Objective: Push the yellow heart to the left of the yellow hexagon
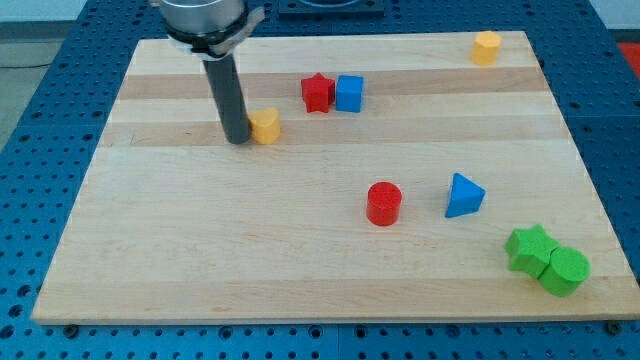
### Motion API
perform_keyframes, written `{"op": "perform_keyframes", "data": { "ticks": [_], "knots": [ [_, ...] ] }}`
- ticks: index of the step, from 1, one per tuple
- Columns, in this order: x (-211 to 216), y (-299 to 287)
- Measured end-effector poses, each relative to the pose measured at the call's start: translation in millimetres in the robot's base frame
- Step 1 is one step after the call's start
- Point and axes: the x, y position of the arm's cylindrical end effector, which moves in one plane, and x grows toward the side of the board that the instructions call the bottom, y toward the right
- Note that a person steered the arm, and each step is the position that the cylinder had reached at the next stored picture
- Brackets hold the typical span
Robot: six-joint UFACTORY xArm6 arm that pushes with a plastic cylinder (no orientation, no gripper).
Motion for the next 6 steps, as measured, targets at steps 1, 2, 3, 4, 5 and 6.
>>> {"op": "perform_keyframes", "data": {
  "ticks": [1, 2, 3, 4, 5, 6],
  "knots": [
    [-3.1, 46.7],
    [-11.9, 88.2],
    [-24.0, 103.7],
    [-26.3, 74.7],
    [-37.4, 46.3],
    [-60.5, 67.7]
  ]
}}
